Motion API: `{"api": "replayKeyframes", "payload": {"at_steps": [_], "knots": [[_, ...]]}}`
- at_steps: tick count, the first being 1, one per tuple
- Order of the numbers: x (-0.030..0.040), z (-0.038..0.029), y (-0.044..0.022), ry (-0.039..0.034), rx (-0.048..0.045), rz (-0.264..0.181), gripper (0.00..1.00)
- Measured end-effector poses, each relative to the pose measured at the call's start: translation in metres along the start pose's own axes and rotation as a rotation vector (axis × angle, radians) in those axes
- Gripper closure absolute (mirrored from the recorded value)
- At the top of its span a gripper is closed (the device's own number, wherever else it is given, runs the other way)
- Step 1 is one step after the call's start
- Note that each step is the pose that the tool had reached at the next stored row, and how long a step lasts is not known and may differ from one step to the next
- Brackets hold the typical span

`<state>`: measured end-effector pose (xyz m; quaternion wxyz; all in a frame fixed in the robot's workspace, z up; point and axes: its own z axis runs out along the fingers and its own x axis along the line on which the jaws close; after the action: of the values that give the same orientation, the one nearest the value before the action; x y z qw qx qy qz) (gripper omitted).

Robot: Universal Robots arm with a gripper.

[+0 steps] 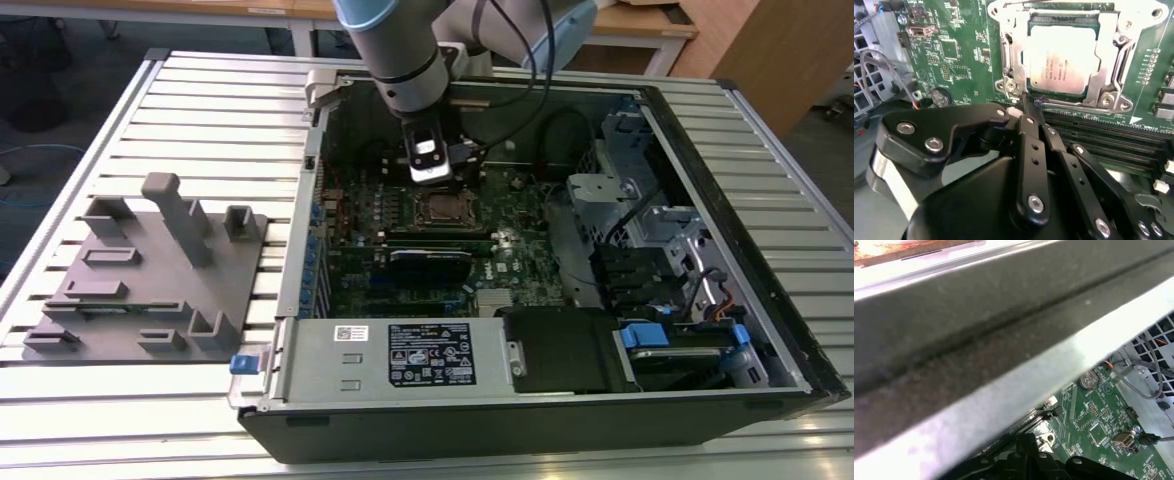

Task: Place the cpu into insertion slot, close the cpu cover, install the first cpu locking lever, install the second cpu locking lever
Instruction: 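Install the first cpu locking lever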

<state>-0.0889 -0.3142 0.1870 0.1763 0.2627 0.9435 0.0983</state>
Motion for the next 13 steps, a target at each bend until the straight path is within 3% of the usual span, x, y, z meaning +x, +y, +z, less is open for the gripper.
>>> {"api": "replayKeyframes", "payload": {"at_steps": [13], "knots": [[-0.0016, -0.0053, 0.0019, -0.0001, -0.0012, 0.0, 0.9]]}}
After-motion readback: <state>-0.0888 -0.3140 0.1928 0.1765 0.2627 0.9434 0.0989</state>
